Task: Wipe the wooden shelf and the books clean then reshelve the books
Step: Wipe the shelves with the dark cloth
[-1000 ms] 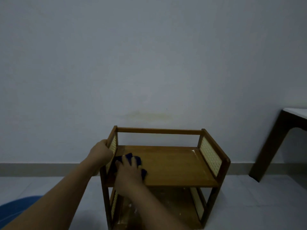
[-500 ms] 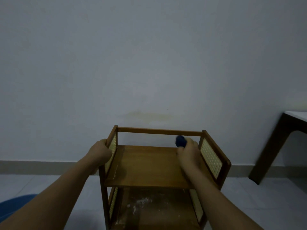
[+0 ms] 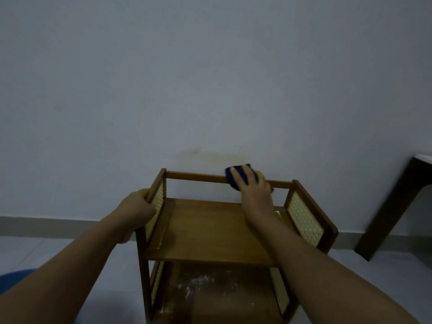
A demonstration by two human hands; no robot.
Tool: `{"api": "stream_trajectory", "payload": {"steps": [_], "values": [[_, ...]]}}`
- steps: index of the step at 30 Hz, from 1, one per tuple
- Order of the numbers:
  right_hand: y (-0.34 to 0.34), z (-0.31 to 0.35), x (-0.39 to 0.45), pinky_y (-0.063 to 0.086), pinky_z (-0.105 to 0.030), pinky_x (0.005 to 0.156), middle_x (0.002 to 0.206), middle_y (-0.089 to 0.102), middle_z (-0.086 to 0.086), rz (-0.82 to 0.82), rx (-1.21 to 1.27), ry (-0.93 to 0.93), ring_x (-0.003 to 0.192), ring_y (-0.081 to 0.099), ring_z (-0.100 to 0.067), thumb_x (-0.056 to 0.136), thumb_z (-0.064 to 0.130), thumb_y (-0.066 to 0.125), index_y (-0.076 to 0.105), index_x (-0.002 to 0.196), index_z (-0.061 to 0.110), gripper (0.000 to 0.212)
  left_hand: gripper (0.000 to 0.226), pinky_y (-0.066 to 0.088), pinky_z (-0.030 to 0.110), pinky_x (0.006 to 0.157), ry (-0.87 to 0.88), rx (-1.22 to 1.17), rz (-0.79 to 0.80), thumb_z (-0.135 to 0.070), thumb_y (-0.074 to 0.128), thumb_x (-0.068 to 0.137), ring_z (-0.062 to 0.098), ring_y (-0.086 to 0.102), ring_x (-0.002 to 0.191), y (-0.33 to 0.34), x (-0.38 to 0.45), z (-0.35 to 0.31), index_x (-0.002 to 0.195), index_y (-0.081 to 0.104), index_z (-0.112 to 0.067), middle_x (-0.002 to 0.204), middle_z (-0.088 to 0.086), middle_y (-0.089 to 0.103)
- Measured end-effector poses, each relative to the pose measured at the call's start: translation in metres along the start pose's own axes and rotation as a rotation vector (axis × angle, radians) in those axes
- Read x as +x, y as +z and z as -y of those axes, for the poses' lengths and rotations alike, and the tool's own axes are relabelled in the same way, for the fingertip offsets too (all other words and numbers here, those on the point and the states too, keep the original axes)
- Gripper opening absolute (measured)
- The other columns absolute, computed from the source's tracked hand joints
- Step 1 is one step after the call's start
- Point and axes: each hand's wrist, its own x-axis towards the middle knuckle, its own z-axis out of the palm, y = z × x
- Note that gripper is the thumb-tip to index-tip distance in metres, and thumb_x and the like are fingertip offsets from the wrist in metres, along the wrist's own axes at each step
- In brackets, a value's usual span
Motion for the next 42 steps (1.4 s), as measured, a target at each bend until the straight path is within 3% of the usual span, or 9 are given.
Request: {"api": "stream_trajectory", "payload": {"steps": [5,8,13,17,22,26,30,37,42], "values": [[-0.028,-0.029,-0.004,0.026,-0.050,0.110,0.159,0.012,-0.007,0.089,0.059,0.118,0.138,0.017,-0.038,0.085,-0.011,0.046,0.020,0.149,0.031,0.081,0.039,0.050,0.044,0.080,0.007,-0.074,-0.015,-0.003,0.050,0.092,0.030,0.054,0.096,0.001,-0.010,-0.004,0.130,0.048,-0.008,0.096,0.006,0.055],[-0.048,0.002,-0.028,0.038,-0.055,0.102,0.155,0.026,-0.012,-0.054,0.196,0.047,0.131,0.032,-0.041,0.088,-0.003,0.050,0.030,0.147,0.022,0.067,0.037,0.051,0.050,0.086,0.012,-0.312,-0.045,-0.029,0.057,0.093,0.031,0.054,0.102,0.001,-0.028,-0.001,0.127,0.052,-0.014,0.102,0.005,0.056],[-0.048,0.053,-0.149,0.042,-0.045,0.099,0.152,0.028,-0.006,-0.138,0.196,-0.482,0.134,0.033,-0.035,0.086,0.018,0.056,0.029,0.146,0.027,0.066,0.039,0.052,0.042,0.083,0.150,-0.586,-0.071,-0.036,0.059,0.090,0.023,0.061,0.101,0.021,-0.065,0.036,0.125,0.052,-0.022,0.113,0.001,0.062],[0.011,0.043,-0.211,0.046,-0.044,0.096,0.154,0.030,0.000,0.116,0.093,-0.821,0.135,0.041,-0.031,0.095,0.039,0.050,0.029,0.146,0.032,0.056,0.039,0.048,0.034,0.085,0.145,-0.484,-0.152,-0.017,0.059,0.092,0.013,0.059,0.102,0.059,-0.082,0.087,0.130,0.050,-0.019,0.111,-0.005,0.062],[0.110,-0.017,-0.205,0.057,-0.039,0.078,0.144,0.040,-0.002,0.401,0.059,-0.337,0.116,0.060,-0.028,0.067,0.024,0.080,0.039,0.139,0.031,0.083,0.057,0.043,0.041,0.097,0.007,-0.467,-0.187,-0.015,0.061,0.091,0.027,0.051,0.122,0.096,-0.065,0.133,0.142,0.037,-0.021,0.134,0.005,0.053],[0.167,-0.059,-0.184,0.047,-0.032,0.094,0.151,0.033,-0.009,0.552,0.185,0.209,0.122,0.049,-0.028,0.099,0.014,0.040,0.016,0.151,0.020,0.058,0.053,0.040,0.041,0.096,-0.149,-0.540,-0.065,-0.021,0.051,0.097,0.030,0.046,0.127,0.115,-0.038,0.157,0.146,0.032,-0.017,0.142,0.008,0.047],[0.178,-0.007,-0.175,0.032,-0.054,0.108,0.160,0.001,-0.011,0.827,0.117,0.548,0.143,0.010,-0.041,0.099,0.019,0.035,0.005,0.152,0.022,0.061,0.035,0.046,0.030,0.075,-0.167,-0.531,-0.068,-0.023,0.042,0.101,0.020,0.055,0.103,0.121,-0.032,0.165,0.134,0.051,-0.019,0.105,-0.008,0.060],[0.179,0.146,-0.182,0.017,-0.058,0.113,0.160,0.004,0.000,0.898,0.327,-0.044,0.144,0.001,-0.039,0.090,0.020,0.058,0.019,0.148,0.030,0.071,0.026,0.045,0.024,0.068,-0.115,-0.478,-0.131,-0.017,0.043,0.100,0.013,0.058,0.092,0.128,-0.027,0.175,0.120,0.056,-0.029,0.094,-0.012,0.060],[0.172,0.081,-0.183,0.025,-0.047,0.115,0.161,0.006,-0.001,0.893,0.260,-0.027,0.146,0.008,-0.033,0.090,0.005,0.052,0.029,0.148,0.026,0.065,0.025,0.044,0.030,0.065,-0.214,-0.459,-0.132,-0.012,0.044,0.099,0.008,0.054,0.079,0.130,-0.021,0.177,0.117,0.060,-0.018,0.091,-0.007,0.060]]}}
